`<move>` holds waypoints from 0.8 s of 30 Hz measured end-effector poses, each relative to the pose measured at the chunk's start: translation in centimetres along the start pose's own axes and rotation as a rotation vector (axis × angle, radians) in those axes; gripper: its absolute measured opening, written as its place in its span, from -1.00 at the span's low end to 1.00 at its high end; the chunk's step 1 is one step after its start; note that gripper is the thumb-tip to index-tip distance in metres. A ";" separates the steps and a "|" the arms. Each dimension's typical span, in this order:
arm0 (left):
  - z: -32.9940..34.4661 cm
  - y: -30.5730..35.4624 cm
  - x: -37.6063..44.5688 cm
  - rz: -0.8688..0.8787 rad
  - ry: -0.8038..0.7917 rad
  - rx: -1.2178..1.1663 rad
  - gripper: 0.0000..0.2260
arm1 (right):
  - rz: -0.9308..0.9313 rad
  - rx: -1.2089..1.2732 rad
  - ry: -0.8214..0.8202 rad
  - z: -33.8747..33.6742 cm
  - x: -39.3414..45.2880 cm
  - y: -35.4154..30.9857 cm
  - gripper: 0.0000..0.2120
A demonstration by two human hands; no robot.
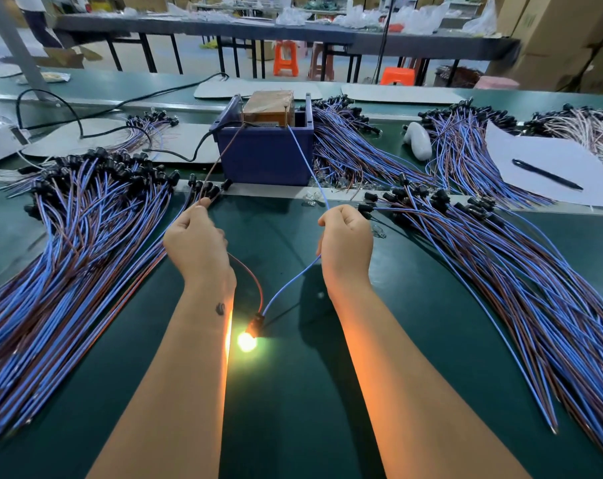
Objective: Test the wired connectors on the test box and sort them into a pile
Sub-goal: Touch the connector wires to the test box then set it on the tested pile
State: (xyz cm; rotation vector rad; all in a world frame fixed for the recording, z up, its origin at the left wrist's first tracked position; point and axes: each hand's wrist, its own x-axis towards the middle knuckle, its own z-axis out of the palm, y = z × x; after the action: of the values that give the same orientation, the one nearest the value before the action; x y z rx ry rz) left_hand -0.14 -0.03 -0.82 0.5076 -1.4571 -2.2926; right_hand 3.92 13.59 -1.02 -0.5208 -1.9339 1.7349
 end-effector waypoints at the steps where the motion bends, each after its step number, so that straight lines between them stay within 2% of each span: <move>1: 0.0 0.0 0.0 0.001 0.001 0.005 -0.75 | 0.001 -0.003 -0.002 0.0 0.0 0.0 -0.86; 17: -0.4 -0.1 0.1 0.021 -0.002 0.039 -0.75 | -0.013 0.006 -0.005 0.0 0.0 0.1 -0.86; 19: -0.3 -0.1 0.2 0.011 -0.072 0.087 -0.76 | -0.037 0.008 -0.010 0.1 0.0 0.2 -0.84; 24: 0.4 -0.3 -1.1 -0.018 -0.494 0.311 -0.80 | -0.203 -0.035 -0.143 0.8 -0.6 0.2 -0.85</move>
State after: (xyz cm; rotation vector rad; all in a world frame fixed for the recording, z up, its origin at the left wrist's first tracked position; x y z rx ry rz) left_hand 0.56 0.96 -0.79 0.0246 -2.0643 -2.3177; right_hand 3.91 12.64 -1.35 -0.2078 -2.0403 1.6494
